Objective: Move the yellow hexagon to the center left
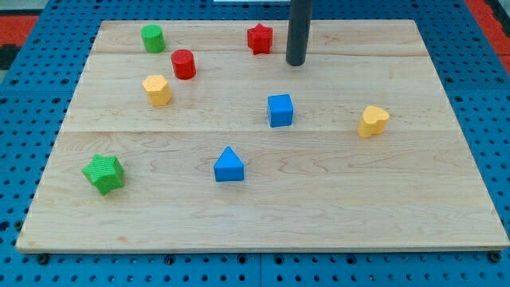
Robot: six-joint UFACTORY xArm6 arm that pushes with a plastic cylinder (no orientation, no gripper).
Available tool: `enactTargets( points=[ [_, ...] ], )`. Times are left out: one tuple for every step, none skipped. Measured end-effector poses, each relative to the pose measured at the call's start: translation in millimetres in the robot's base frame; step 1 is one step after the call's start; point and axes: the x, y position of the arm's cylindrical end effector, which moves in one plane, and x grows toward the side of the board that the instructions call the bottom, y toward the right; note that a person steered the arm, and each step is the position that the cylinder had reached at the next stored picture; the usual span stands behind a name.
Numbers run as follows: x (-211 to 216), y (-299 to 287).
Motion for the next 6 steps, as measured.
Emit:
enactTargets(
  points=[
    [24, -35],
    [32, -109],
    [37, -168],
    [55, -205],
    [48, -245],
    [2, -242]
  ],
)
